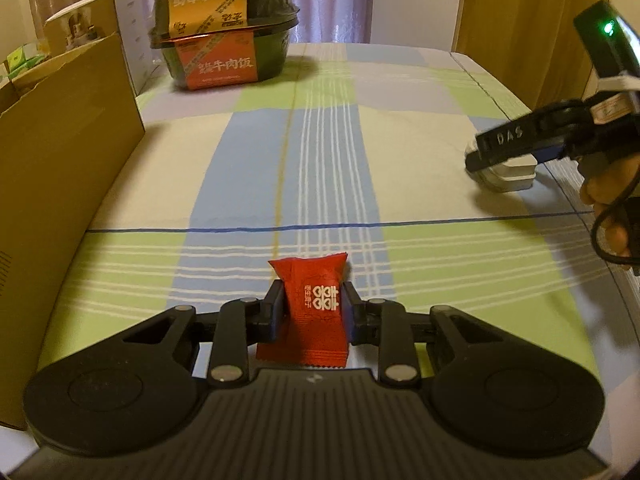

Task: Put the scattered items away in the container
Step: 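Grasp the red candy packet with the left tool while the right tool reaches the white plug, then close the right tool on the white plug adapter and lift it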

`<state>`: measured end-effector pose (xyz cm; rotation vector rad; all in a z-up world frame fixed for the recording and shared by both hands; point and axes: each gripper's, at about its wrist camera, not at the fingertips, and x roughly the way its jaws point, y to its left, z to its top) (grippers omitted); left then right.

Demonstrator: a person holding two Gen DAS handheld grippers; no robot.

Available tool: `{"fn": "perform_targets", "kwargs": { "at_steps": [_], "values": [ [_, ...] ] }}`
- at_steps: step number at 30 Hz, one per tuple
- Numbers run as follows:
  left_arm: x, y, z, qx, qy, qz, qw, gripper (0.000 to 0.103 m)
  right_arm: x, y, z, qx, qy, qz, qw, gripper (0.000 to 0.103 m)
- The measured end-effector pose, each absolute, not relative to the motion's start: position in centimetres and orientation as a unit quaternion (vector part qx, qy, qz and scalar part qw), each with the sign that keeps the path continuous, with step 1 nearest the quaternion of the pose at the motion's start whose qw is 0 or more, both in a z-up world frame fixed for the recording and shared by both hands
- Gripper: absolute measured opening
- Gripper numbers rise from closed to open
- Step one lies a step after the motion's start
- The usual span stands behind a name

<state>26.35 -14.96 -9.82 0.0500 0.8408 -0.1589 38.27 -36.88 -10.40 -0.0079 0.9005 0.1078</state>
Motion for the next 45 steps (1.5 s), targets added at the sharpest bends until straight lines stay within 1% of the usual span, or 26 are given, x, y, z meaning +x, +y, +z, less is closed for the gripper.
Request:
{"fn": "perform_targets", "kwargs": {
  "at_steps": [1,5,8,18,22,26,31,33,34,45],
  "values": [
    [26.3,-14.7,-9.8,0.023,0.409,-0.078,0.909,0.024,38.2,-36.7,-10.5,-0.014,0.433,0.048,0.900,0.067],
    [25.5,-14.1,-9.3,0.030,0.409,-0.090,0.908,0.024,36.6,-36.0,-10.1,-0.028,0.442,0.040,0.896,0.067],
    [24.0,-13.6,-8.7,0.041,0.407,-0.106,0.906,0.024,33.6,-34.8,-9.0,-0.022,0.449,0.047,0.892,0.067],
    [15.1,-9.5,-7.0,0.059,0.426,-0.137,0.892,0.024,16.5,-29.9,-6.8,0.035,0.461,0.061,0.884,0.067],
    [12.0,-7.5,-7.3,0.065,0.440,-0.129,0.886,0.024,11.7,-27.4,-6.4,0.037,0.456,0.061,0.887,0.067],
    [10.0,-6.3,-8.0,0.068,0.452,-0.115,0.882,0.024,10.2,-25.3,-7.0,0.024,0.458,0.057,0.887,0.067],
    [9.3,-5.6,-8.3,0.073,0.456,-0.103,0.881,0.027,9.3,-24.1,-7.8,0.006,0.464,0.062,0.884,0.067],
    [9.2,-5.1,-8.3,0.070,0.458,-0.101,0.880,0.044,9.1,-23.9,-7.8,-0.001,0.457,0.060,0.887,0.067],
    [9.1,-4.9,-8.2,0.069,0.458,-0.100,0.881,0.045,9.1,-23.8,-7.8,-0.006,0.455,0.061,0.889,0.067],
    [9.2,-5.1,-8.8,0.086,0.471,-0.112,0.871,0.045,8.9,-23.6,-8.4,-0.037,0.453,0.065,0.888,0.067]
  ]
}}
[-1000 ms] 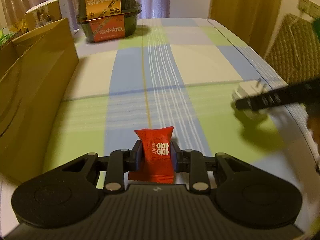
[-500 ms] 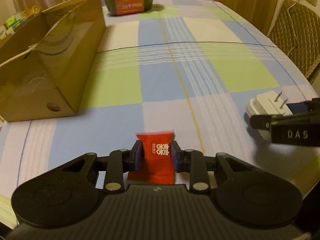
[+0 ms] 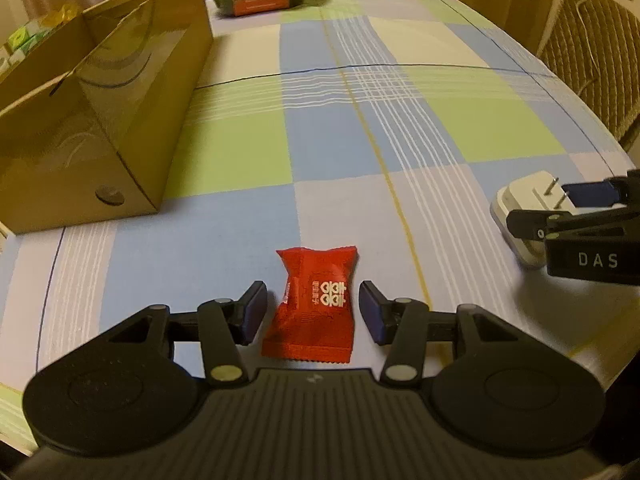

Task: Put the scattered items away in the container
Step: 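Close the right tool on the white plug adapter and lift it, then carry the red packet and white plug over the cardboard box with both tools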

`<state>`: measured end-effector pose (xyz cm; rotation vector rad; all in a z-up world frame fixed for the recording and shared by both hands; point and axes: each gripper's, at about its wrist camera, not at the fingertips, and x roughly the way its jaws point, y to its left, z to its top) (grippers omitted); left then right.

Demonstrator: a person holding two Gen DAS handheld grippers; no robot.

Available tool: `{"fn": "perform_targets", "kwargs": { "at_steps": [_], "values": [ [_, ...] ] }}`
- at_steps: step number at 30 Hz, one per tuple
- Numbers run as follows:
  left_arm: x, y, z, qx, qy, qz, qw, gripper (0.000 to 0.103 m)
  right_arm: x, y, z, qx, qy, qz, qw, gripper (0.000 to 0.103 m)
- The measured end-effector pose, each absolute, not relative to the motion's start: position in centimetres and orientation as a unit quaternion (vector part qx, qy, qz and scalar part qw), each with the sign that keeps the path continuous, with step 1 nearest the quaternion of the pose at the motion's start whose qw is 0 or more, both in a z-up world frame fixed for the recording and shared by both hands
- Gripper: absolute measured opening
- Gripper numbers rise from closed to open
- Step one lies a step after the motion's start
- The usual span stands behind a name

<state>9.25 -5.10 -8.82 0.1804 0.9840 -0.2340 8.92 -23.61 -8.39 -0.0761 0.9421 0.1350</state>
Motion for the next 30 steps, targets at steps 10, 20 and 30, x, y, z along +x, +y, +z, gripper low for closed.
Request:
{"fn": "perform_targets", "kwargs": {
  "at_steps": [10,20,30],
  "values": [
    [8.8,-5.1,-8.9,0.084,0.474,-0.118,0.869,0.043,8.7,-24.5,-8.8,-0.019,0.469,0.054,0.881,0.089],
    [8.5,-5.3,-8.8,0.087,0.471,-0.130,0.868,0.029,9.0,-23.9,-9.2,-0.032,0.475,0.069,0.876,0.069],
    [8.4,-5.0,-8.4,0.085,0.468,-0.128,0.870,0.022,8.8,-23.9,-8.6,-0.015,0.472,0.068,0.879,0.068]
  ]
}}
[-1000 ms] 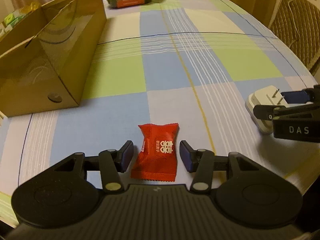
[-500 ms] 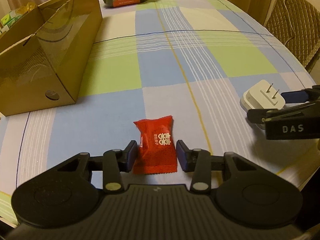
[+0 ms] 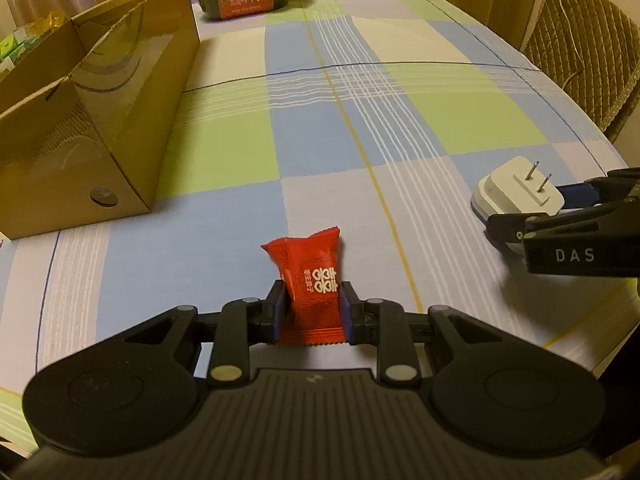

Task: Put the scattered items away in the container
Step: 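Carry the red packet and white plug over the cardboard box with both tools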

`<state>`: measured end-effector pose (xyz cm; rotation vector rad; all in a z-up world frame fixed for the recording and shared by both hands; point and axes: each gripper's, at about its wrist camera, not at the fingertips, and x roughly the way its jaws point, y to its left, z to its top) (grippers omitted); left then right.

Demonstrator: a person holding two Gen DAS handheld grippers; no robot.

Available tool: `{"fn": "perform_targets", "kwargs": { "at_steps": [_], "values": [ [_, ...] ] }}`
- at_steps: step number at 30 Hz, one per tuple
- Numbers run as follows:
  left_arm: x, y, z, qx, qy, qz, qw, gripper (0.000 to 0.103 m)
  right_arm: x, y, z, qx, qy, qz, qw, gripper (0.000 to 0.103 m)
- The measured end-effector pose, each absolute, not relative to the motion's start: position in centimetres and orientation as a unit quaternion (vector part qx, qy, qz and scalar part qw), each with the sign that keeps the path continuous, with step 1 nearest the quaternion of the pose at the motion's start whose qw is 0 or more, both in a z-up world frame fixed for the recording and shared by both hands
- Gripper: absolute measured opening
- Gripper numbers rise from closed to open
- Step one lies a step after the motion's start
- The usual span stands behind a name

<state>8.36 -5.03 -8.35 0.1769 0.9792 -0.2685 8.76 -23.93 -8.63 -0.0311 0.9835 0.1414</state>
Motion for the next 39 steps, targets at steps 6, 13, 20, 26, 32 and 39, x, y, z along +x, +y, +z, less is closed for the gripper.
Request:
{"fn": "perform_targets", "kwargs": {
  "at_steps": [6,13,20,26,32,39],
  "values": [
    [8.6,-4.9,-6.8,0.083,0.451,-0.126,0.880,0.022,8.5,-23.6,-7.6,-0.017,0.457,0.076,0.886,0.068],
    [8.4,-4.2,-4.2,0.076,0.428,-0.118,0.893,0.022,8.0,-23.3,-5.2,-0.003,0.437,0.082,0.896,0.068],
    [7.2,-3.0,-0.5,0.071,0.392,-0.108,0.911,0.022,7.5,-21.3,-1.2,-0.004,0.400,0.102,0.911,0.068],
    [6.1,-0.7,2.1,0.067,0.369,-0.087,0.923,0.022,7.3,-18.4,1.9,-0.008,0.374,0.134,0.918,0.068],
    [6.3,2.6,4.1,0.061,0.354,-0.066,0.931,0.022,8.3,-15.5,4.1,-0.003,0.366,0.167,0.915,0.068],
    [8.3,6.9,6.5,0.055,0.334,-0.044,0.940,0.022,11.1,-11.6,6.6,-0.008,0.353,0.205,0.913,0.068]
  ]
}}
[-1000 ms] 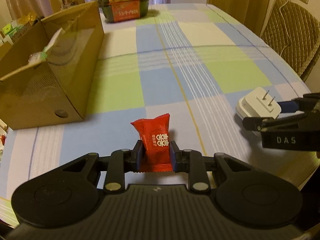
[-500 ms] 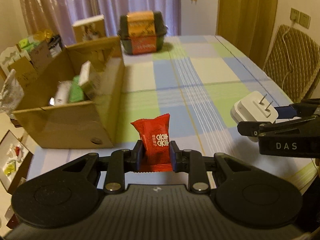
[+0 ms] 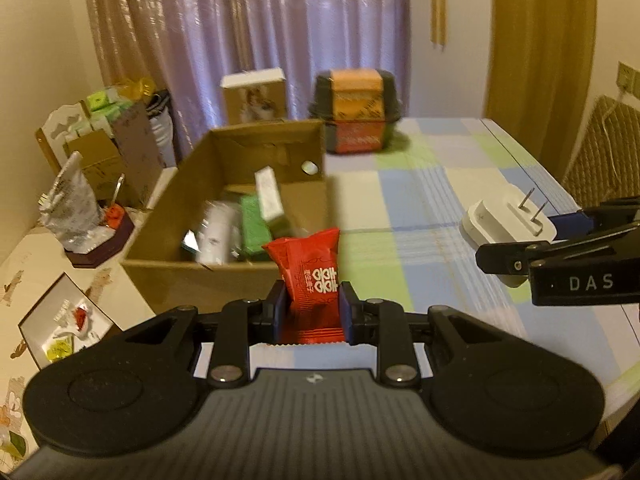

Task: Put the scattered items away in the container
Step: 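Carry the red packet and white plug over the cardboard box with both tools, then open the left tool to drop the red packet while the right tool lowers the plug in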

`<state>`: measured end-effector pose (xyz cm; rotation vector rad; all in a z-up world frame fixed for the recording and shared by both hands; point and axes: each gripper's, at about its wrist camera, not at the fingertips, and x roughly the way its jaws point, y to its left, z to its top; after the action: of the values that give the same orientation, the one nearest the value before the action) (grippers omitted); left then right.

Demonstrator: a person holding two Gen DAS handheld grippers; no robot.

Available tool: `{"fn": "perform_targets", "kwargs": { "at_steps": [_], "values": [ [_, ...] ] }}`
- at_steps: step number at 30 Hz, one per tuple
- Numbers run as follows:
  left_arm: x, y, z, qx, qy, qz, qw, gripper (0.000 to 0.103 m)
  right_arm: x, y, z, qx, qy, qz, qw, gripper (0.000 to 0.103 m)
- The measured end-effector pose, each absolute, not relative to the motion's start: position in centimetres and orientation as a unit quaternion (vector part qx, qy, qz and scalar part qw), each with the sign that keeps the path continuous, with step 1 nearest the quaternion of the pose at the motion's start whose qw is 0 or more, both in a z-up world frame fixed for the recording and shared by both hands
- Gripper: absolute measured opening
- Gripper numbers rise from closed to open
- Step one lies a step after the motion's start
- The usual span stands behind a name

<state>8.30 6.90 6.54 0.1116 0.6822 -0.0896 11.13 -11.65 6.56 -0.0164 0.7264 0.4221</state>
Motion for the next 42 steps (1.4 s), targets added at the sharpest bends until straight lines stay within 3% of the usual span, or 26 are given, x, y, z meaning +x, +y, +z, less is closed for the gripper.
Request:
{"fn": "perform_targets", "kwargs": {
  "at_steps": [15,42],
  "values": [
    [15.2,14.9,8.3,0.026,0.330,-0.020,0.943,0.022,18.0,-3.7,9.0,-0.040,0.330,0.254,0.908,0.068],
    [21.4,18.4,6.5,0.006,0.349,-0.037,0.936,0.022,22.6,-0.3,7.4,-0.047,0.342,0.272,0.898,0.068]
  ]
}}
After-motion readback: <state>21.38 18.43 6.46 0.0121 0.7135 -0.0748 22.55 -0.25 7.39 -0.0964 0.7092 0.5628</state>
